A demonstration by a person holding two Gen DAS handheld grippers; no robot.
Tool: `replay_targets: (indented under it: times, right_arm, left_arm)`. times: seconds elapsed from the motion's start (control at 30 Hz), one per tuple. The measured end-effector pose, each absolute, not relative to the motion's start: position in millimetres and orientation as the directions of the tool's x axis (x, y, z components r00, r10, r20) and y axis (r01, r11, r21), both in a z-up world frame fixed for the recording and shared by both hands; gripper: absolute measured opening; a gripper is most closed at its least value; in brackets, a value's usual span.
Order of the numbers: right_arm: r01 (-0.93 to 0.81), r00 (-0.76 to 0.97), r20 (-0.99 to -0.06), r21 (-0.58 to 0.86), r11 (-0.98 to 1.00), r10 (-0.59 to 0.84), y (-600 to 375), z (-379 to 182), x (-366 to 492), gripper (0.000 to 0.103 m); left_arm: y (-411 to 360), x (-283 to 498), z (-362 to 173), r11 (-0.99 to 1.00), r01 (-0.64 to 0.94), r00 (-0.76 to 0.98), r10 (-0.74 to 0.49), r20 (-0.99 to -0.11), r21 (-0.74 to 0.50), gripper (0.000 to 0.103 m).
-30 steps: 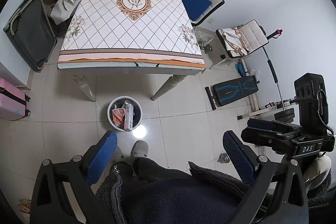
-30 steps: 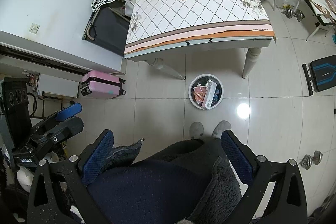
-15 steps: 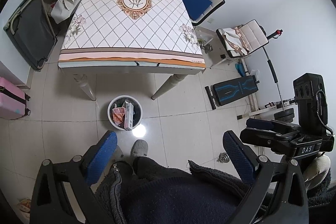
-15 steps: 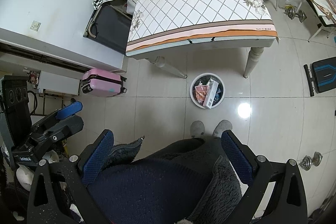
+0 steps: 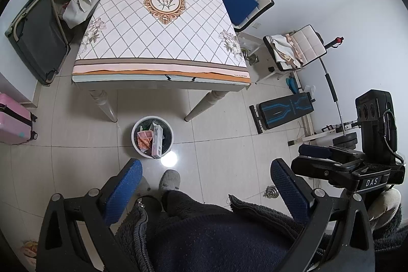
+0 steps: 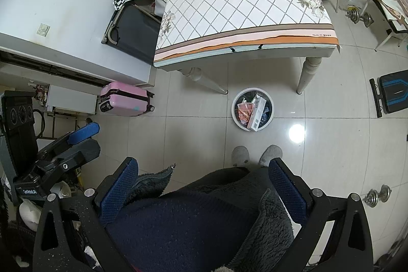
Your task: Collect trash
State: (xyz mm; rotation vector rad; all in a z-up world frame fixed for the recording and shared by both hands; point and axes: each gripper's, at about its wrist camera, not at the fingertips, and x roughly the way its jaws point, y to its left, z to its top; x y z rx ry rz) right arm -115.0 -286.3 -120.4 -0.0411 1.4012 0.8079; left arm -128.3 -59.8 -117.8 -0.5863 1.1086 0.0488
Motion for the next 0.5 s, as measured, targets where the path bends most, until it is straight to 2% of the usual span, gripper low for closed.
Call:
replay_targets:
  times: [0.5]
  right_arm:
    - [-0.522, -0.048, -0.879, 0.427, 0.739, 0.474, -284.5, -119.9, -114.2, 0.103]
  left_arm:
    - [-58.0, -130.0, -116.4, 0.845, -0.325, 0.466, -0.248, -0.849, -0.425, 0.103]
